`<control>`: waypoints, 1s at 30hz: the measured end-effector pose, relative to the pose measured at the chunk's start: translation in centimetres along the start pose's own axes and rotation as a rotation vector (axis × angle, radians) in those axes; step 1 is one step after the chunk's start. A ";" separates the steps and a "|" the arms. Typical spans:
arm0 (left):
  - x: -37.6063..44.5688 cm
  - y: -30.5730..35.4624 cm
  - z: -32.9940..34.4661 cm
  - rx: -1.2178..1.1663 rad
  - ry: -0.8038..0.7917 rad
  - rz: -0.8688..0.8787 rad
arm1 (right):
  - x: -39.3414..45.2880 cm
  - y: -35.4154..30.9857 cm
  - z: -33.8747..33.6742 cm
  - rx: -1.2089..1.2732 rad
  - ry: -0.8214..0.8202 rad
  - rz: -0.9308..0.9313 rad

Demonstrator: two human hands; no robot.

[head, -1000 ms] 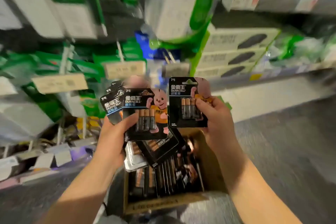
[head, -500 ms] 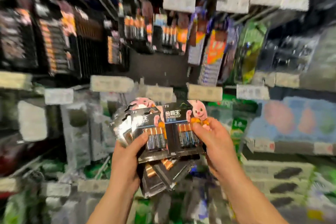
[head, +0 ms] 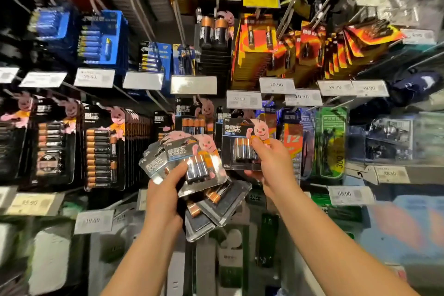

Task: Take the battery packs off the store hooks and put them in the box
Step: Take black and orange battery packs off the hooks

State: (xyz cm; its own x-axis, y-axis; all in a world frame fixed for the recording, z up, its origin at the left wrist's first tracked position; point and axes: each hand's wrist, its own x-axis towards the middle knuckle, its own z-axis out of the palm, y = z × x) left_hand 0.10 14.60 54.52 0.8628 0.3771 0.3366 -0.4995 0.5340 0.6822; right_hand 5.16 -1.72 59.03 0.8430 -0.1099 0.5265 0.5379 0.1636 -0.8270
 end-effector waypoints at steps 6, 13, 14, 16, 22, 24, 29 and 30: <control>1.9 -0.5 -1.8 -0.009 0.042 -0.009 | 2.7 -0.1 1.2 -0.121 0.010 -0.063; 3.5 -1.4 -2.2 -0.019 0.058 -0.030 | 5.1 0.1 2.0 -0.119 0.049 -0.133; 3.6 -1.4 -2.2 -0.020 0.058 -0.033 | 5.3 0.2 2.1 -0.127 0.054 -0.145; 3.7 -1.6 -2.2 -0.027 0.063 -0.043 | 5.8 0.4 2.3 -0.154 0.062 -0.158; 3.2 -1.8 -2.2 -0.040 0.046 -0.034 | 6.7 1.1 2.7 -0.158 0.102 -0.123; 2.9 -1.6 -2.2 -0.044 0.032 -0.029 | 6.8 1.3 2.9 -0.145 0.116 -0.102; 2.6 -0.9 -2.0 -0.021 0.029 0.028 | 7.2 1.4 3.2 -0.175 0.117 -0.045; 2.6 -0.9 -1.9 -0.017 0.030 0.038 | 7.4 1.5 3.2 -0.184 0.108 -0.027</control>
State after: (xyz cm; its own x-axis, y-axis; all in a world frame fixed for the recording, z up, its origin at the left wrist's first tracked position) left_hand 2.60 16.53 53.57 0.8409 0.4193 0.3422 -0.5329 0.5315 0.6584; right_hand 12.25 0.84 62.31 0.8177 -0.2182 0.5327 0.5418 -0.0212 -0.8403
